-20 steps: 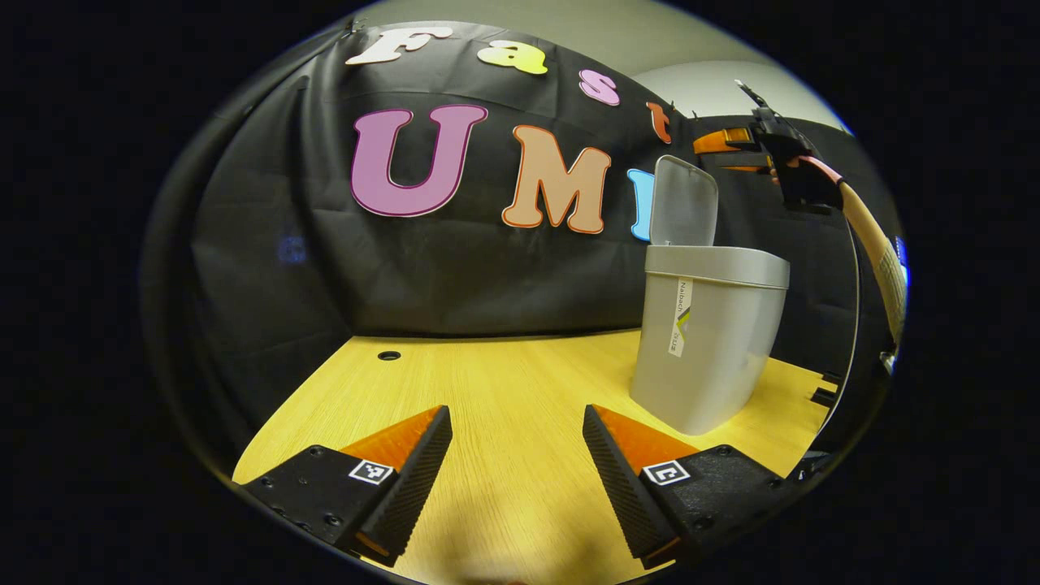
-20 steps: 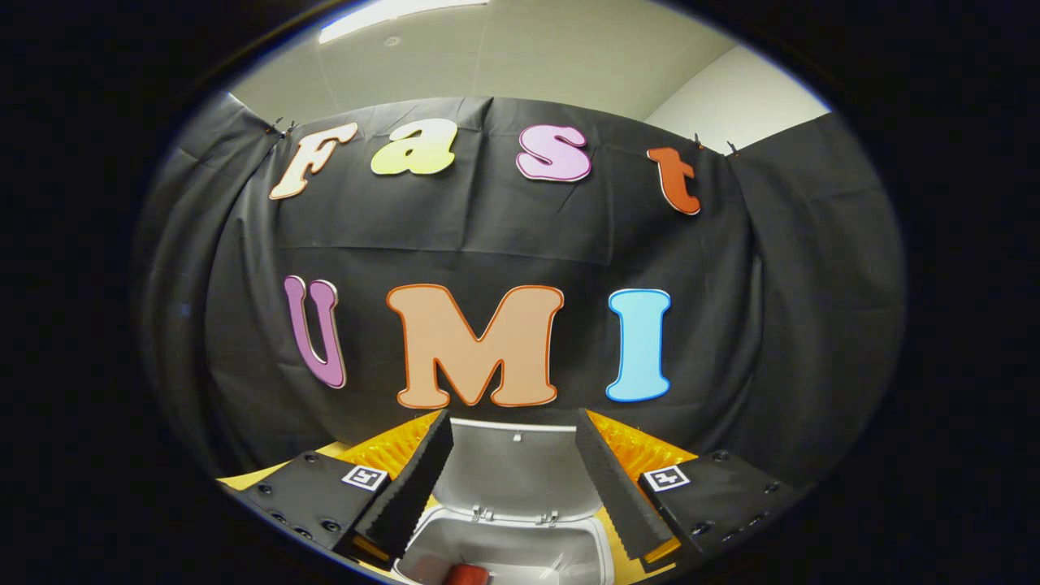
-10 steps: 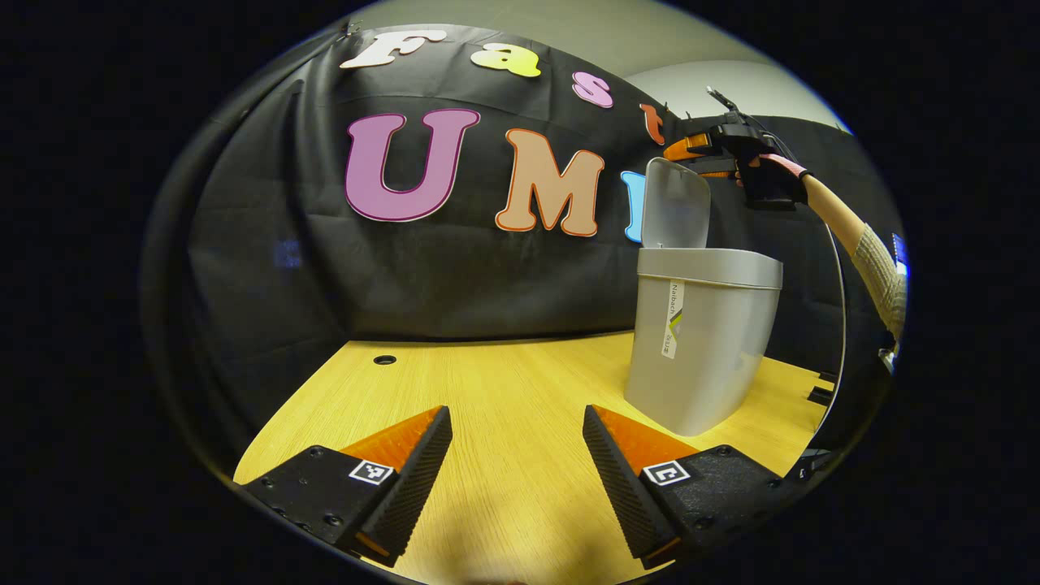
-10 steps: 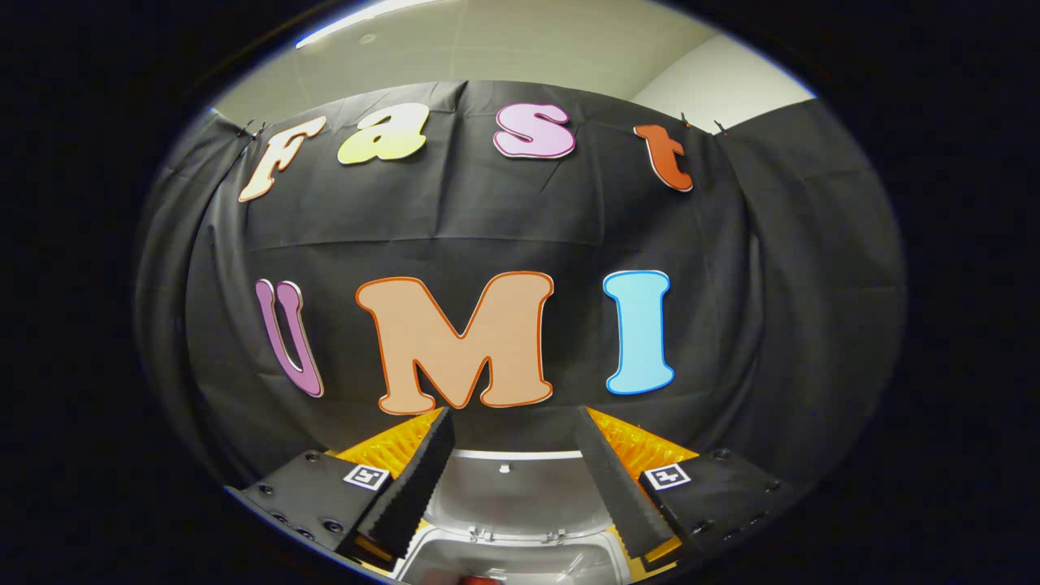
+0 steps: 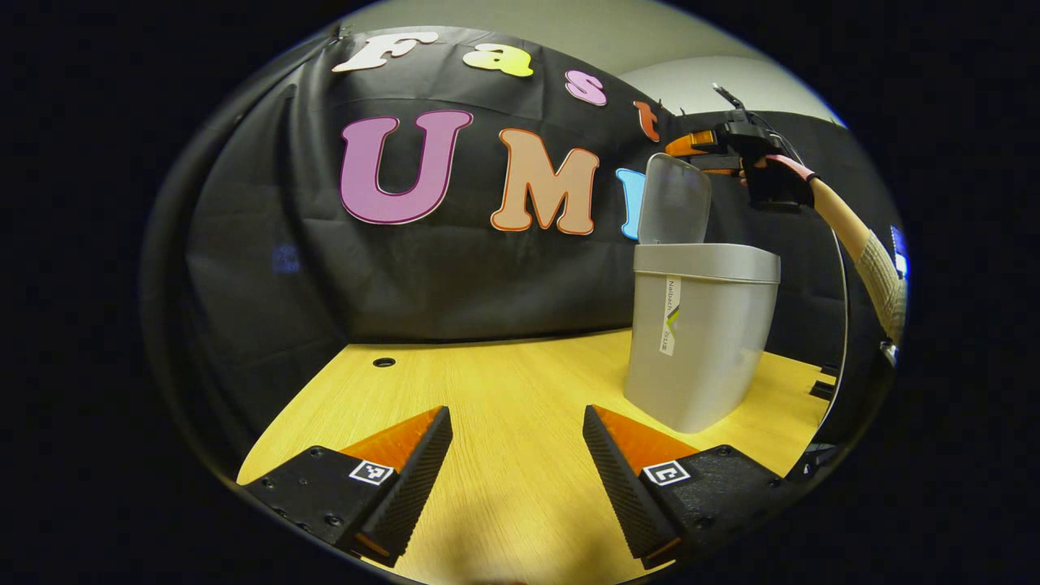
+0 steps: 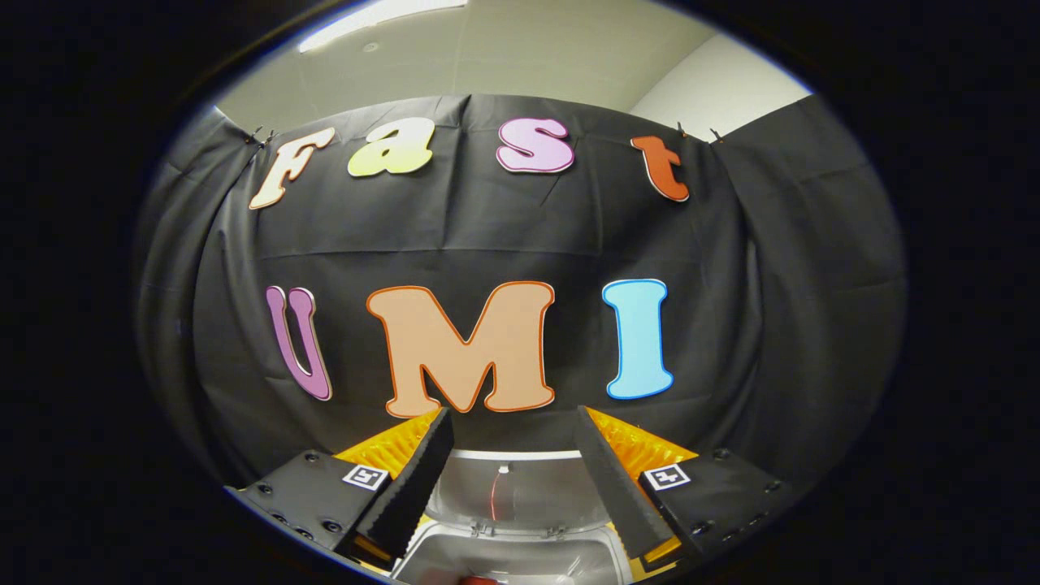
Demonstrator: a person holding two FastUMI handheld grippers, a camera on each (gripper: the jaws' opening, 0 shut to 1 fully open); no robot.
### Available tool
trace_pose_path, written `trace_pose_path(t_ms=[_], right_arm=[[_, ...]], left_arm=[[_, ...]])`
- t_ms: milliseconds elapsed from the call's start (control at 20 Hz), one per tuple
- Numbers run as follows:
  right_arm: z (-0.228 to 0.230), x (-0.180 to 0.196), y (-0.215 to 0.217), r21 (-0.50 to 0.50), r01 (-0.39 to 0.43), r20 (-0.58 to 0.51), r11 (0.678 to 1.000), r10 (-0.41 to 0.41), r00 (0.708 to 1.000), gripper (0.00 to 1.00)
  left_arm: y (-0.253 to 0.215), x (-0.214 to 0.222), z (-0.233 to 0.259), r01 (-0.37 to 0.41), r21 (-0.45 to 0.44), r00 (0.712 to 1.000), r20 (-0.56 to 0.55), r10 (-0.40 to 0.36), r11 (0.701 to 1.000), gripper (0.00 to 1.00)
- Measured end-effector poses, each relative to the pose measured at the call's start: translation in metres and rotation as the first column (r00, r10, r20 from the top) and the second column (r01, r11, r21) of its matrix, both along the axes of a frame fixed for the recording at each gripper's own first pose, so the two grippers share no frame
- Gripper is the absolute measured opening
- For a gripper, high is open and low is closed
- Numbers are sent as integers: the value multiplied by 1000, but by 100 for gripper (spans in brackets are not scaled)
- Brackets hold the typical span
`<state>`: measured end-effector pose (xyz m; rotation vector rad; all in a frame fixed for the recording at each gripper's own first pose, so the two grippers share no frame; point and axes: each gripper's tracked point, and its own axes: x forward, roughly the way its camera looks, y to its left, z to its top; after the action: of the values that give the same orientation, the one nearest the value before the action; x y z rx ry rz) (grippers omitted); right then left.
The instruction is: Press the lid of the desktop garbage bin to open it, pick up the crumpled paper on the desktop and throw it into the bin, then pick up the pop can on the desktop and drop it into the bin, and finally close the garbage bin lid.
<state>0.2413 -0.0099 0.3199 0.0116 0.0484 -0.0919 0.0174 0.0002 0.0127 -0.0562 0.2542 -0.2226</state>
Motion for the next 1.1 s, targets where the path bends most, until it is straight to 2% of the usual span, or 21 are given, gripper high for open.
trace_pose_path(t_ms=[300, 400, 600, 750, 850, 1100], right_arm=[[-11, -44, 7, -25, -22, 10, 999, 23, 1000, 98], [-15, -58, 8, -44, -25, 18, 999, 26, 999, 100], [-25, -83, 14, -104, -23, 49, 994, 28, 998, 96], [-36, -100, 16, -133, -15, 64, 991, 23, 998, 97], [-44, -110, 17, -122, -22, 70, 992, 30, 997, 97], [-76, -131, 15, -24, -48, 67, 999, 49, 997, 98]], left_arm=[[-2, 1, -2, 4, -6, 1000, -8, -4, 1000, 95], [-3, 0, -2, 5, -6, 1000, -8, -5, 1000, 95], [-4, 0, -1, 10, -4, 1000, -4, -10, 1000, 95], [-3, 0, -2, 8, -4, 1000, -7, -8, 1000, 95], [-2, 0, -2, 7, -2, 1000, -6, -7, 1000, 95], [-1, 0, 1, 2, 1, 1000, 1, -2, 1000, 95]])
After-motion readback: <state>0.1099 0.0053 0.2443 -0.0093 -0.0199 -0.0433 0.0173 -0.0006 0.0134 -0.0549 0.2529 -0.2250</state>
